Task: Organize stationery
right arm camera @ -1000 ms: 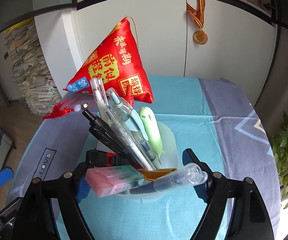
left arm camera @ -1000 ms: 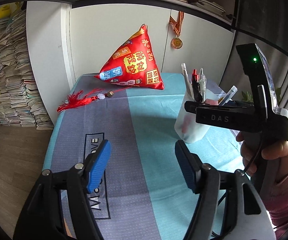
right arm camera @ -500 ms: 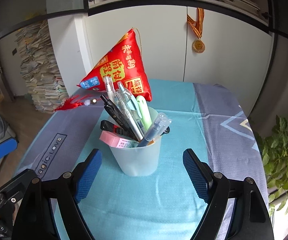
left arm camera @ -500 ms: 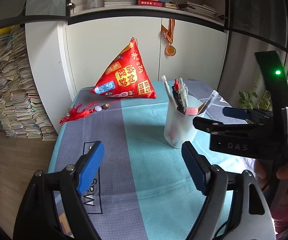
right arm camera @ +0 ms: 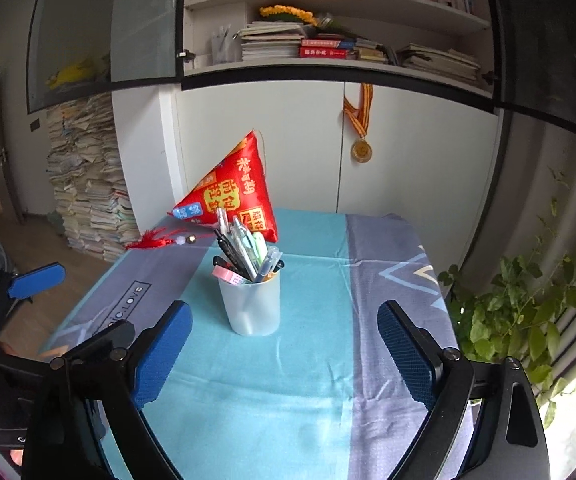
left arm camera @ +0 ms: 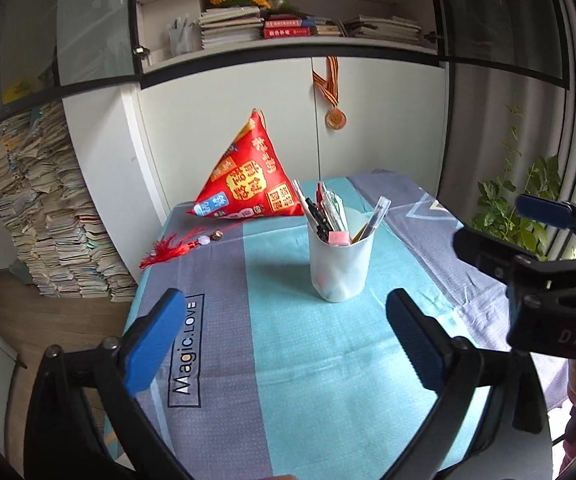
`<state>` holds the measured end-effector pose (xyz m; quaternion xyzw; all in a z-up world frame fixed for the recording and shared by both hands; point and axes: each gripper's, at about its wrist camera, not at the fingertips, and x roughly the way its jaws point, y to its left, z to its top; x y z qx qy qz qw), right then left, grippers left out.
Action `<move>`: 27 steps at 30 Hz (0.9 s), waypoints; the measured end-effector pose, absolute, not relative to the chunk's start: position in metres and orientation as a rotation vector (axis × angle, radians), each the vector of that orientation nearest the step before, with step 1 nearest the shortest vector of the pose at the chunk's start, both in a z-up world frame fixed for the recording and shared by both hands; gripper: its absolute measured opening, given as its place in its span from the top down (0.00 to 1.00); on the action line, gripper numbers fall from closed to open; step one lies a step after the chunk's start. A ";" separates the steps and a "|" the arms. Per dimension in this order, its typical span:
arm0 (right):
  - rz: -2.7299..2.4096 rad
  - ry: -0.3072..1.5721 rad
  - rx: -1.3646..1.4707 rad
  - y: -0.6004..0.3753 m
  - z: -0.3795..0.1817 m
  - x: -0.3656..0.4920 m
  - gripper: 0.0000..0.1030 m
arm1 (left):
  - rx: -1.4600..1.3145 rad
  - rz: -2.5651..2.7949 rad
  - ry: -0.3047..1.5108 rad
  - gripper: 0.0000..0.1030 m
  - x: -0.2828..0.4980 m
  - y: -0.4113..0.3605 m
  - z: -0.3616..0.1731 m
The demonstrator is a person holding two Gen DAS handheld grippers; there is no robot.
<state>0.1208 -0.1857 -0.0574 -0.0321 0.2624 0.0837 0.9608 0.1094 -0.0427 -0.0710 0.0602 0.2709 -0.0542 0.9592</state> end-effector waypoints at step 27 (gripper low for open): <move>0.059 0.326 -0.035 -0.213 0.043 0.011 0.04 | 0.053 -0.053 0.355 0.01 0.030 -0.058 0.032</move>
